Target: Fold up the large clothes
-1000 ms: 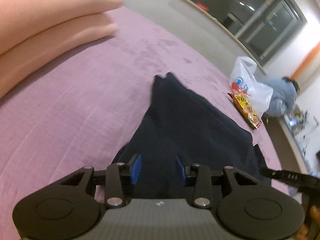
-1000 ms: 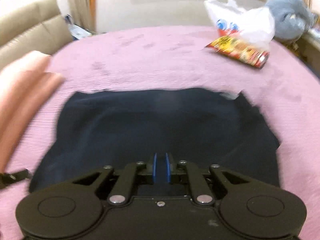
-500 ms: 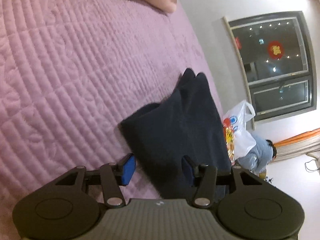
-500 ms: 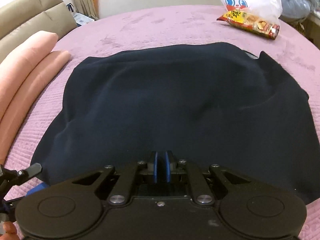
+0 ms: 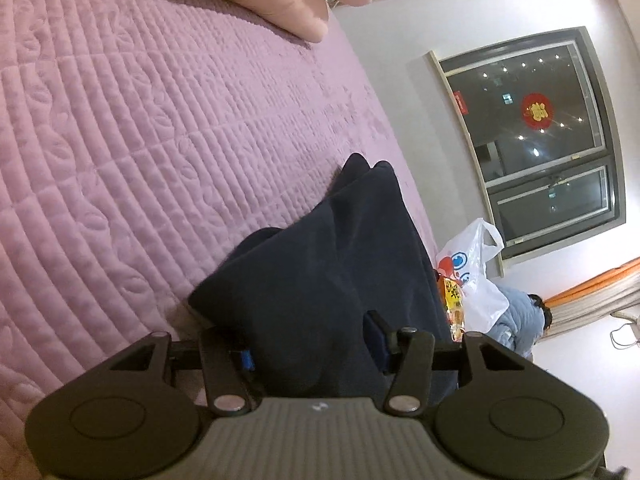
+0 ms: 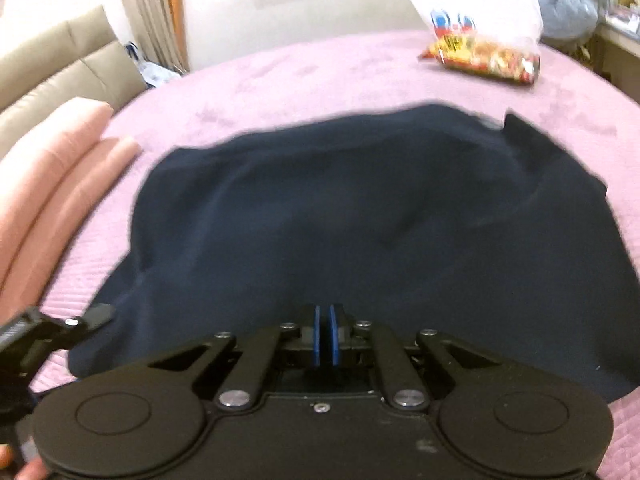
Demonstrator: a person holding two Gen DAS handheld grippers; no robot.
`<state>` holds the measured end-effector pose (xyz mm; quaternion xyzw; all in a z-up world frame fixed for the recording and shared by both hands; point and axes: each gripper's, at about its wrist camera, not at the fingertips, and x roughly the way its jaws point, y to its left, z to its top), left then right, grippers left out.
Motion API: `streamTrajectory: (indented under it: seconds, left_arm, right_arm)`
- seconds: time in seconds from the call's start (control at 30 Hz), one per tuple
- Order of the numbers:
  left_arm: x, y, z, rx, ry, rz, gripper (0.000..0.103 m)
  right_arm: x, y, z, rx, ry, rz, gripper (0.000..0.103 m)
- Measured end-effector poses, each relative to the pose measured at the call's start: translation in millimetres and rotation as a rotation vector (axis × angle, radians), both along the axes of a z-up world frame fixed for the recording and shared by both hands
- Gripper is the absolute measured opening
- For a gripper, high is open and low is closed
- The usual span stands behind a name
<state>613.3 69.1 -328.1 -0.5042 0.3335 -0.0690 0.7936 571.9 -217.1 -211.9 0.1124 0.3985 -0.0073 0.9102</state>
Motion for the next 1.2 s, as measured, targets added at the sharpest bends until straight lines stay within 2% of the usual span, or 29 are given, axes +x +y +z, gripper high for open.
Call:
streamTrajectory:
  seconds: [0.1,0.13,0.2,0.23,0.3,0.37,0.4,0.47,0.53,0.6,0.7,0.73,0.77,0.87,1.0,1.07,1.13,1.17,1.2]
  left_arm:
    - [7,-4,0,0.016,0.001,0.006,0.052]
    - [11,-7,1,0.033,0.006,0.007,0.048]
    - [19,-13,2,0.072,0.019,0.002,0.028]
    - [23,-16,3,0.087,0.015,-0.01,0.006]
    - [28,-22,11,0.136,-0.019,-0.026,0.006]
    - [29,-34,30,0.212,-0.08,-0.065,0.005]
    - [28,-43,46,0.268,-0.132,-0.1,0.005]
    - [25,-63,72,0.329,-0.227,-0.169,0.005]
    - [25,-88,97,0.349,-0.314,-0.242,0.005]
    - [26,-121,119,0.372,-0.391,-0.324,0.005]
    - [24,-173,141,0.389,-0.499,-0.442,0.005]
    - [23,-189,146,0.379,-0.533,-0.482,0.005]
    - [23,-204,150,0.363,-0.558,-0.517,0.005]
    - [23,-251,156,0.34,-0.61,-0.615,0.005]
    - [17,-311,139,0.363,-0.605,-0.758,0.005]
    - [13,-339,116,0.412,-0.569,-0.834,0.005]
    - [9,-368,84,0.504,-0.498,-0.912,0.005]
    - [5,-379,70,0.566,-0.482,-0.942,0.005]
    - [-2,-390,59,0.635,-0.489,-0.964,0.005]
  right_arm:
    - [-8,4,11,-0.024,-0.031,0.003,0.007]
    - [-8,4,10,-0.029,-0.026,0.004,0.007]
    - [-5,4,-1,-0.037,0.011,-0.003,0.006]
    - [-3,3,-9,-0.033,0.03,-0.002,0.006]
    - [-2,-3,-26,0.008,0.038,-0.005,0.006]
    - [-1,-17,-32,0.119,0.03,-0.052,0.005]
    - [-2,-25,-35,0.174,0.031,-0.075,0.003]
    - [-3,-30,-38,0.208,0.02,-0.081,0.0]
    - [-6,-35,-41,0.241,0.01,-0.083,0.0]
    - [-5,-48,-44,0.327,0.018,-0.099,0.0]
    - [-5,-83,-43,0.524,0.038,-0.138,0.0]
    - [-9,-96,-38,0.558,0.028,-0.161,0.003]
    - [-15,-109,-30,0.56,0.002,-0.187,0.009]
    - [-35,-151,-6,0.508,-0.075,-0.256,0.011]
    - [-54,-219,11,0.353,-0.106,-0.37,0.015]
    - [-58,-248,11,0.283,-0.099,-0.412,0.016]
    - [-55,-272,9,0.233,-0.092,-0.434,0.017]
    - [-51,-279,9,0.226,-0.094,-0.428,0.021]
    - [-46,-286,9,0.228,-0.099,-0.409,0.032]
